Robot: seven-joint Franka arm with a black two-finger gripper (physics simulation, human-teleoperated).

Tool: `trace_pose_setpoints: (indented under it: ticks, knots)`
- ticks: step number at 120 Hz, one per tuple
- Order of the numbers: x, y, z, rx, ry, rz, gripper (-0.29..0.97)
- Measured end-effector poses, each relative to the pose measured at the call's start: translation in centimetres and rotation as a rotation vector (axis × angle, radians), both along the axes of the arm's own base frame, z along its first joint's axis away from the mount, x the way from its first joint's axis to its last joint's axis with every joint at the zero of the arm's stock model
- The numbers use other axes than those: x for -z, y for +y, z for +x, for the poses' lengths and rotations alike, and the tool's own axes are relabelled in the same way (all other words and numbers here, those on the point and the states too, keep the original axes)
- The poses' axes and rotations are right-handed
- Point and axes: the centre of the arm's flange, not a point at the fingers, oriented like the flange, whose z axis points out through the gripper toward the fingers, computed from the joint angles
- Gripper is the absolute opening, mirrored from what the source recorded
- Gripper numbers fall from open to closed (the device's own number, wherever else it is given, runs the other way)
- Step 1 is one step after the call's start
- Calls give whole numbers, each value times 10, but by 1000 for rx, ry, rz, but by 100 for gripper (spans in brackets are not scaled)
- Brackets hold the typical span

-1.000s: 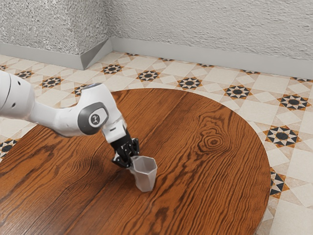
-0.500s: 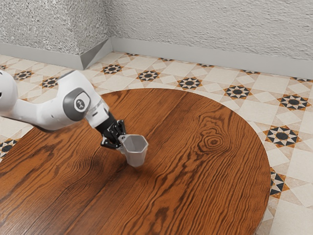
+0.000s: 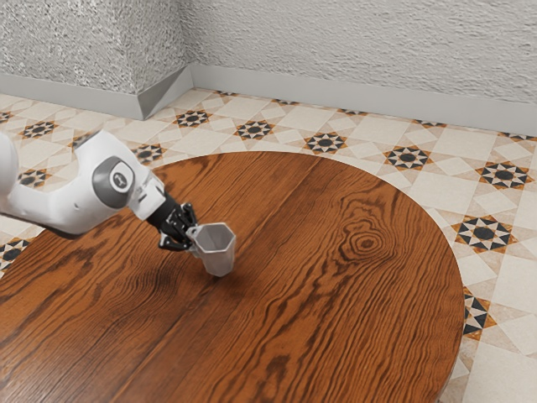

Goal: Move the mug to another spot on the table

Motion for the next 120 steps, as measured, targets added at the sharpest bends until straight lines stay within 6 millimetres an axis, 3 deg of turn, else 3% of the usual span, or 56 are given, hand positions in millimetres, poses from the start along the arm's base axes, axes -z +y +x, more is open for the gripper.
trace_pose_setpoints:
  ticks: [11,38,68,84,120]
  knots:
    - [7,3,0,3,-1,-5,-4]
    - [21,5,-1,15,12,-22,40]
    - [-1,19,-5,10,-5,24,59]
    - [-42,10,-1,28,-60,85,63]
    - [-198,-29,30,71,-273,242,67]
